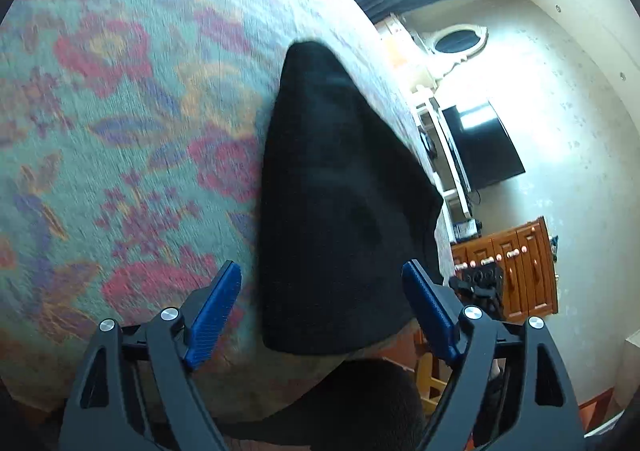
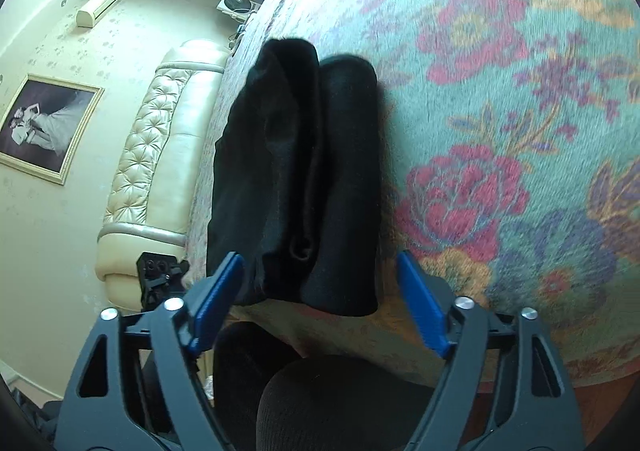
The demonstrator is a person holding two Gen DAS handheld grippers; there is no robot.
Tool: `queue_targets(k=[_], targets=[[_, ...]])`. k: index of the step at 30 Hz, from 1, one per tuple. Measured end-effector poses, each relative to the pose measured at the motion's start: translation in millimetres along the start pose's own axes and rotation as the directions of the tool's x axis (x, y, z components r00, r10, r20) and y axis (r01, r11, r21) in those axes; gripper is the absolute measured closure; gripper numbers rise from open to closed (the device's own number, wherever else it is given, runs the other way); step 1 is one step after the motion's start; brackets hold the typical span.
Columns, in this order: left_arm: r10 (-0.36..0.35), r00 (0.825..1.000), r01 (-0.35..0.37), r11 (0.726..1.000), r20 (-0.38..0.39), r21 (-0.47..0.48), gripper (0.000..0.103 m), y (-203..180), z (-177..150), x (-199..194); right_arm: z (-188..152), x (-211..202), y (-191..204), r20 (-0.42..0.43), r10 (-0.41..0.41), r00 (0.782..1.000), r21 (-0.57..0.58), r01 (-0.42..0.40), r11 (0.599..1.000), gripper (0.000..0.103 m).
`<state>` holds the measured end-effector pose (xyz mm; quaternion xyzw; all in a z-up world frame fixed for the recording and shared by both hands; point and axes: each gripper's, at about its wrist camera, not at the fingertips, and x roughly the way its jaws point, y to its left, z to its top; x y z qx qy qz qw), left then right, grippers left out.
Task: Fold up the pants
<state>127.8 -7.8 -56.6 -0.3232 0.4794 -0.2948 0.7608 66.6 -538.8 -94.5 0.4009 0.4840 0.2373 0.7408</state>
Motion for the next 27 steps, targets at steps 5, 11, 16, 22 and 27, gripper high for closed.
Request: queue_targets(k=[5, 11, 16, 22, 27], targets=[[0.029, 0.996, -0.040, 0.990, 0.081, 0.138, 0.017, -11, 40, -5, 39, -7, 7, 0.069, -0.005, 0.998, -0.016, 0.006, 1.000, 0.014], [0.046, 0.999, -0.043, 0.993, -0.025, 0.106, 0.017, 15, 79, 49, 91, 40, -1, 0.027, 0.002, 1.000, 0.011, -0.002, 1.000, 0.014], [-0.010, 0.998, 0.013, 0.999, -0.060, 0.049, 0.017, 23, 108, 83, 119, 66, -1, 0.009, 0.062, 0.998, 0.048, -0.062, 0.997, 0.010], [-0.038, 0.993, 0.040, 0.999, -0.112, 0.014, 0.017, 20, 132, 109, 136, 69, -13, -0.013, 0.104, 0.995, 0.061, -0.103, 0.993, 0.012], [-0.098, 0.983, 0.103, 0.994, -0.157, 0.026, 0.017, 8, 134, 122, 136, 67, -22, -0.030, 0.040, 0.999, 0.060, -0.038, 0.998, 0.044]])
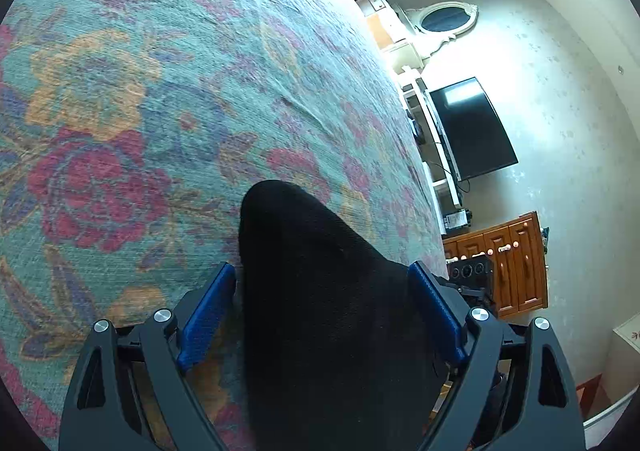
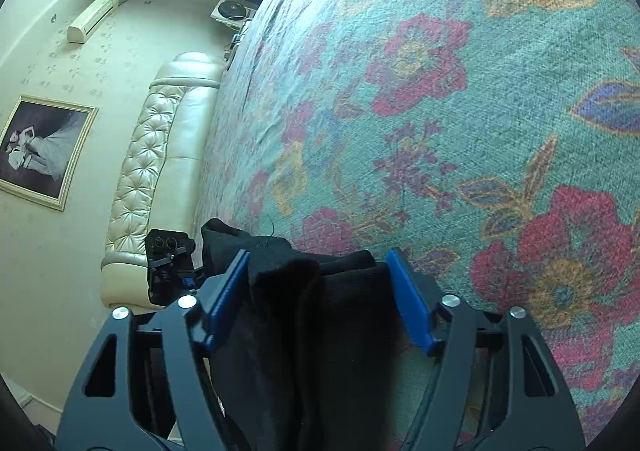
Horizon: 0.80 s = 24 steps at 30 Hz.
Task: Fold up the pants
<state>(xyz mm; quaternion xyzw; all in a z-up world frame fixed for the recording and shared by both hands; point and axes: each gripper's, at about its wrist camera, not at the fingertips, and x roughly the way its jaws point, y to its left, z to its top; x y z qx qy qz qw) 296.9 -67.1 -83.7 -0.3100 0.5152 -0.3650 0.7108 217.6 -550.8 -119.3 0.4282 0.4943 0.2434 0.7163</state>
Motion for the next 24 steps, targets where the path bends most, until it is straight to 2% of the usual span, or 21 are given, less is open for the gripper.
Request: queue_targets(k=[2, 4, 5, 6, 11, 13, 16, 17, 18, 19, 23, 24], targets=[[0.023, 1.000, -0.023, 1.000, 0.001, 0.014, 0.017, -3, 0, 6, 0, -1, -5, -0.002, 0.002, 1.000, 0.001, -0.002, 1.000, 0.049], [0.079, 0.997, -0.079, 0.997, -0.014, 0.020, 0.037, -3, 0, 13, -1, -2, -7, -0.005, -0.001, 1.000, 0.001, 0.001, 1.000, 0.052], [0.110, 0.994, -0.110, 0.994, -0.023, 0.021, 0.050, -1, 0, 16, -1, -3, -8, -0.005, -0.004, 1.000, 0.003, 0.004, 1.000, 0.054], [0.118, 0.993, -0.117, 0.993, -0.031, 0.017, 0.057, 0, 1, 18, -2, -4, -10, -0.007, -0.009, 1.000, 0.003, 0.009, 1.000, 0.058], [0.124, 0.991, -0.122, 0.991, -0.045, 0.051, 0.074, 4, -2, 16, -4, -2, -14, 0.002, -0.028, 1.000, 0.003, 0.028, 1.000, 0.070], [0.133, 0.990, -0.130, 0.989, -0.039, 0.065, 0.076, 4, -4, 19, -5, -1, -18, 0.010, -0.023, 1.000, 0.003, 0.023, 1.000, 0.071], [0.097, 0.995, -0.095, 0.995, -0.032, 0.040, 0.076, 5, -1, 21, -8, -4, -26, 0.016, -0.003, 1.000, 0.010, 0.002, 1.000, 0.072], [0.090, 0.996, -0.088, 0.995, -0.028, 0.051, 0.073, 6, -1, 18, -8, -5, -26, 0.017, 0.000, 1.000, 0.008, -0.001, 1.000, 0.071], [0.094, 0.995, -0.093, 0.993, -0.017, 0.073, 0.064, 4, -3, 16, -8, -5, -26, 0.019, 0.008, 1.000, 0.007, -0.008, 1.000, 0.068], [0.105, 0.995, -0.104, 0.990, 0.000, 0.097, 0.060, 0, -5, 13, -9, -7, -24, 0.022, 0.015, 1.000, 0.008, -0.016, 1.000, 0.065], [0.121, 0.992, -0.126, 0.985, 0.041, 0.120, 0.022, -10, -16, -3, -17, -17, -17, 0.028, 0.075, 0.997, 0.009, -0.075, 0.997, 0.036], [0.132, 0.990, -0.138, 0.983, 0.053, 0.124, 0.020, -13, -22, -8, -22, -21, -16, 0.026, 0.076, 0.997, 0.005, -0.076, 0.997, 0.030]])
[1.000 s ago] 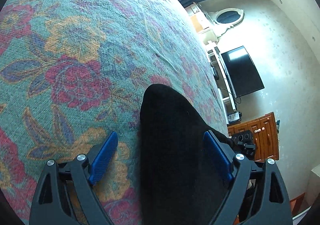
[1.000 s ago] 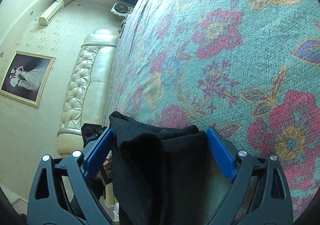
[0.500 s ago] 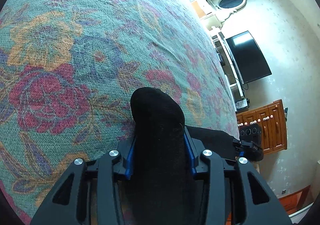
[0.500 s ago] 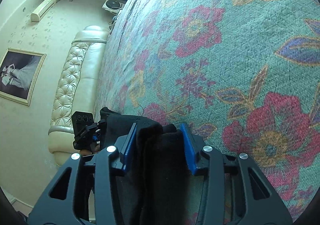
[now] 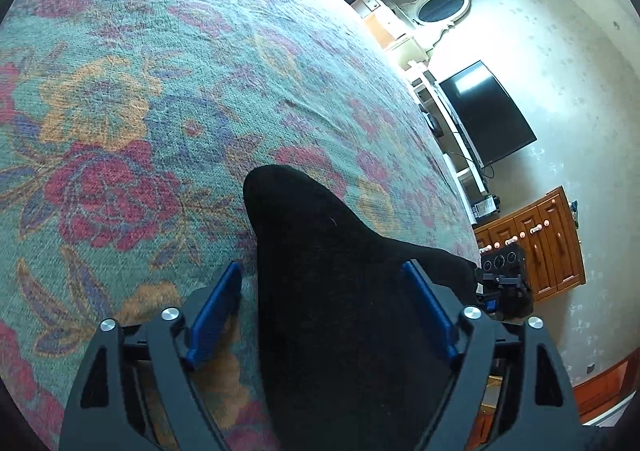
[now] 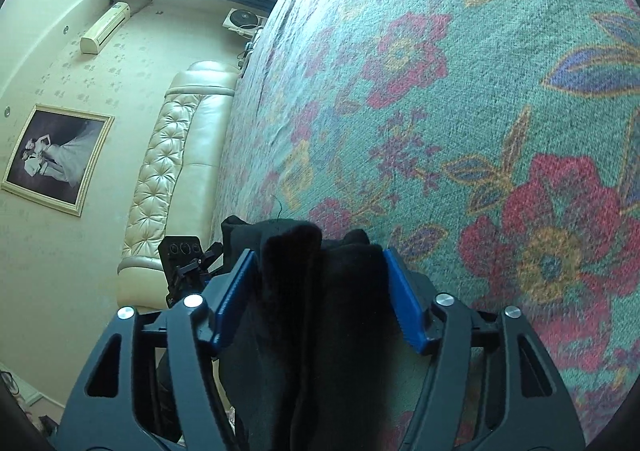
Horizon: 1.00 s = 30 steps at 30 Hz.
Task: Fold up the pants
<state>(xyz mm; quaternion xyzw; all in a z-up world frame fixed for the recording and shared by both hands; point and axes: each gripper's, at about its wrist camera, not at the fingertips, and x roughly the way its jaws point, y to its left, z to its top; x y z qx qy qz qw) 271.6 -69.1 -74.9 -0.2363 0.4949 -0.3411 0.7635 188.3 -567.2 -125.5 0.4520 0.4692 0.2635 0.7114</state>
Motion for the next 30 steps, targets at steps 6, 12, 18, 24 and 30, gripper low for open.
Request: queue_targets(k=[6, 12, 18, 24, 30], targets=[[0.111, 0.994, -0.111, 0.994, 0.006, 0.018, 0.020, -4, -40, -30, -45, -16, 10, -0.053, -0.013, 0.998, -0.054, 0.010, 0.998, 0.019], [0.189, 0.981, -0.191, 0.981, 0.038, 0.043, 0.020, -21, -79, -48, -88, -19, 25, -0.111, -0.031, 0.993, -0.131, 0.016, 0.991, 0.016], [0.227, 0.972, -0.232, 0.969, 0.063, 0.091, 0.018, -28, -93, -42, -113, -19, 34, -0.103, -0.118, 0.988, -0.279, 0.086, 0.957, 0.031], [0.224, 0.971, -0.234, 0.965, 0.088, 0.116, 0.017, -30, -94, -40, -110, -29, 19, -0.095, -0.062, 0.994, -0.180, 0.044, 0.983, 0.054], [0.220, 0.970, -0.233, 0.964, 0.102, 0.132, 0.016, -27, -100, -43, -111, -28, 22, -0.096, -0.070, 0.993, -0.175, 0.052, 0.983, 0.059]])
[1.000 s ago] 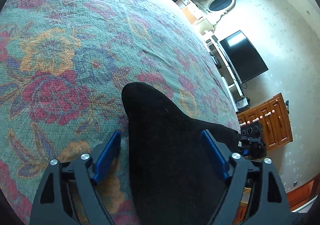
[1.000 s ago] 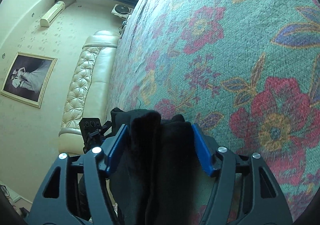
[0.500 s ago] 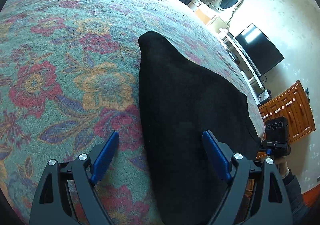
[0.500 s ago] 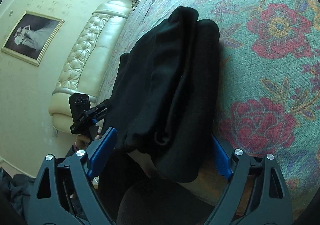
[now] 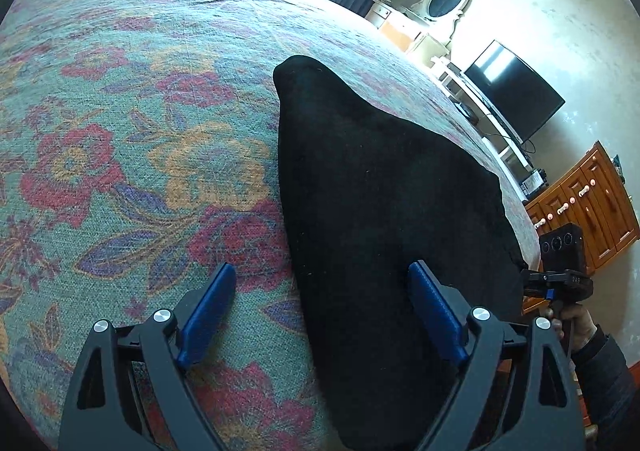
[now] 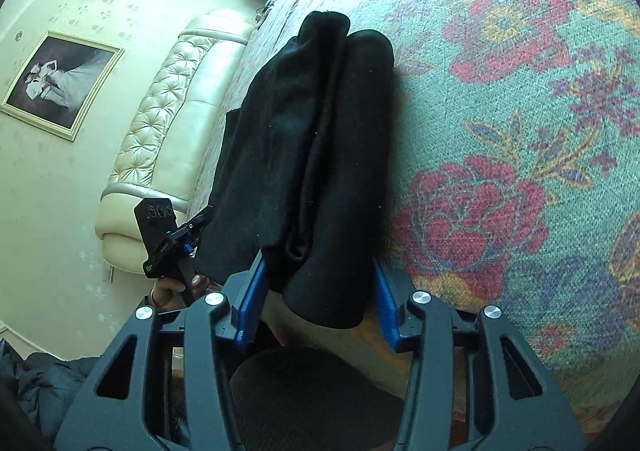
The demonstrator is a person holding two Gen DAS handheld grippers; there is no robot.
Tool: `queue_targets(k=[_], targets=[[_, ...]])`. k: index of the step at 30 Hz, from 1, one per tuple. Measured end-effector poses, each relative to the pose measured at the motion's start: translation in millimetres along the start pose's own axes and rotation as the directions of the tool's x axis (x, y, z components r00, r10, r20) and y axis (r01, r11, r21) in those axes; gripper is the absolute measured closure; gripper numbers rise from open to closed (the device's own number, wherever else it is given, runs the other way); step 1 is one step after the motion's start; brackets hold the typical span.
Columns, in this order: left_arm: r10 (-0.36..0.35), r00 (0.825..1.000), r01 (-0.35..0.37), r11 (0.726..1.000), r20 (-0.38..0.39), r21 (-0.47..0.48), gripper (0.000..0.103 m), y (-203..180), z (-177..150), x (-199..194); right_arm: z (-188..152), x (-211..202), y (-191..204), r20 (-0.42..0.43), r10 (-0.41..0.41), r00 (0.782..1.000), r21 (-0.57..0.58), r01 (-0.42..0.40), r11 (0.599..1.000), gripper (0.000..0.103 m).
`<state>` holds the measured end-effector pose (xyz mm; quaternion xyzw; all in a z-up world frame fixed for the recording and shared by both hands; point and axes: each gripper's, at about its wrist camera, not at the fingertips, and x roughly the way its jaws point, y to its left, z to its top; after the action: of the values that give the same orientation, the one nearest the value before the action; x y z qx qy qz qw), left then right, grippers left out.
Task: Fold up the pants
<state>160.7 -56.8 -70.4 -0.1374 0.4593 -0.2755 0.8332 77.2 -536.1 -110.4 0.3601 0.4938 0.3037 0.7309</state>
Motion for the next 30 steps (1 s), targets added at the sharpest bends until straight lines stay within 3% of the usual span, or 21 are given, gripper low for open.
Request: queue_targets(k=[5, 7, 9, 12, 17, 30], targets=[[-0.009, 1.000, 0.009, 1.000, 0.001, 0.002, 0.015, 2, -1, 0, 1, -9, -9, -0.003, 0.013, 1.000, 0.016, -0.013, 1.000, 0.061], [-0.017, 1.000, 0.017, 1.000, -0.001, -0.001, 0.015, 2, -2, 0, 0, -17, -15, -0.010, 0.039, 0.999, 0.042, -0.039, 0.998, 0.056], [-0.032, 0.999, 0.032, 0.999, -0.009, -0.007, 0.015, 5, 0, 0, -2, -27, -18, -0.002, 0.051, 0.999, 0.086, -0.051, 0.995, 0.039], [-0.065, 0.997, 0.064, 0.998, -0.032, -0.022, 0.015, 10, 6, 0, 1, -46, -8, 0.053, 0.005, 0.999, 0.063, -0.009, 0.998, 0.014], [-0.075, 0.997, 0.073, 0.996, -0.035, -0.053, 0.015, 16, 15, 2, 23, -51, -10, 0.096, -0.019, 0.995, 0.095, 0.010, 0.995, 0.012], [-0.186, 0.980, 0.174, 0.973, -0.068, -0.149, 0.013, 13, 42, 29, 78, 21, 6, 0.005, -0.063, 0.998, 0.075, 0.062, 0.995, 0.009]])
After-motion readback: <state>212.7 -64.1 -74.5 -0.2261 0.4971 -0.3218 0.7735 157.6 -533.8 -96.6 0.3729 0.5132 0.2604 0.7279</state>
